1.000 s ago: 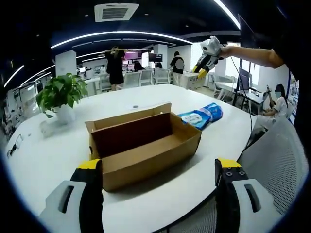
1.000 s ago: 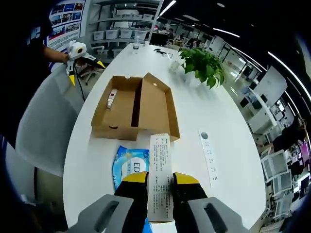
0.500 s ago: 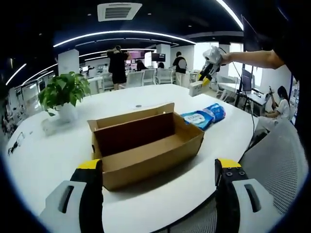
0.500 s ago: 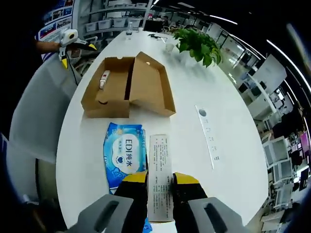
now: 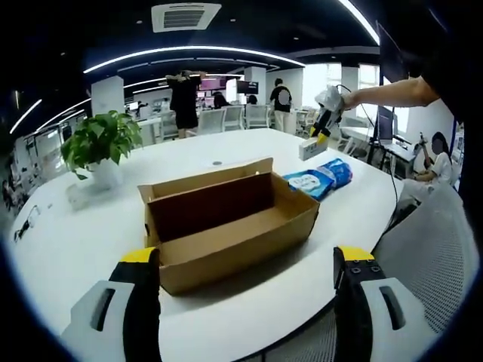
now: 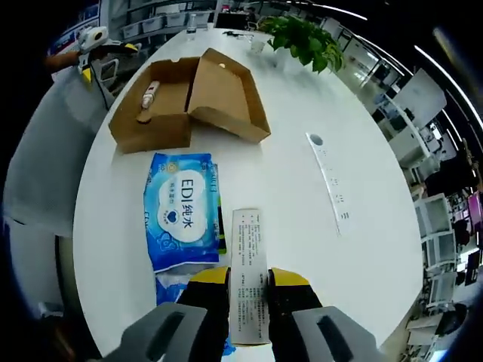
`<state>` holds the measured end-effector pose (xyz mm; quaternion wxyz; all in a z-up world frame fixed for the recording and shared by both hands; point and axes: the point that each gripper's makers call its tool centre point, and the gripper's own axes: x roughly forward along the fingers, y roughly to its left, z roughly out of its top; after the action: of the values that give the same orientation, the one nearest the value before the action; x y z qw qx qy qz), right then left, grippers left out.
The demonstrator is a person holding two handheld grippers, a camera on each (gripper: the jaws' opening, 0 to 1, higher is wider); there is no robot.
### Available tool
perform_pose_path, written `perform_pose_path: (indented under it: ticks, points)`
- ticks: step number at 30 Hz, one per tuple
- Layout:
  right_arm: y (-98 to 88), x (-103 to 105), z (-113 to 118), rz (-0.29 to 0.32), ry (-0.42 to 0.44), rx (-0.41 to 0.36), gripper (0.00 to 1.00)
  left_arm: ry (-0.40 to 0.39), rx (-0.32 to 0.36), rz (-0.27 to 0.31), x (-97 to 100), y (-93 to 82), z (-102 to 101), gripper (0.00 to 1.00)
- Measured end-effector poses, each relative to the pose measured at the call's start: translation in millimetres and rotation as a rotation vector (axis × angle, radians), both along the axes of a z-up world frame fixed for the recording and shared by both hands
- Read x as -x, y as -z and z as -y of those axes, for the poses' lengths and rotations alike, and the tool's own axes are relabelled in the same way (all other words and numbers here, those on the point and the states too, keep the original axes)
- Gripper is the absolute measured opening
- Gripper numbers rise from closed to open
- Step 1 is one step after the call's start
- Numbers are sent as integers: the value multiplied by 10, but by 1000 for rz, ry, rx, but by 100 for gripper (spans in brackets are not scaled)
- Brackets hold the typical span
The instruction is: Operate the shoe box by opening the lid, removing the specified soft item, and placing it in the target area until the item is outside and the box remains undamaged.
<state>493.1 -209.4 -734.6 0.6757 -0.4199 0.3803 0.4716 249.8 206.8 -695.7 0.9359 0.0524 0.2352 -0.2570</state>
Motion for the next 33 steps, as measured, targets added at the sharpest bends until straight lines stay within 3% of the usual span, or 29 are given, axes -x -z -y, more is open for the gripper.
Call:
perform_pose_path:
  ticks: [5,17,24,33]
  points:
    - [152,17,106,-3,-8,58,15,1,-3,-4,3,11,3,99]
    - [463,67,316,-34,10,107,15,-4,-13,-6,3,18,-12,99]
    - [534,129,452,-54,3,144,15,-1,-19,-14,7,39,-11,99]
    - [698,141,696,-52,-52,251,15,-4,-24,-19,8,54,-17,99]
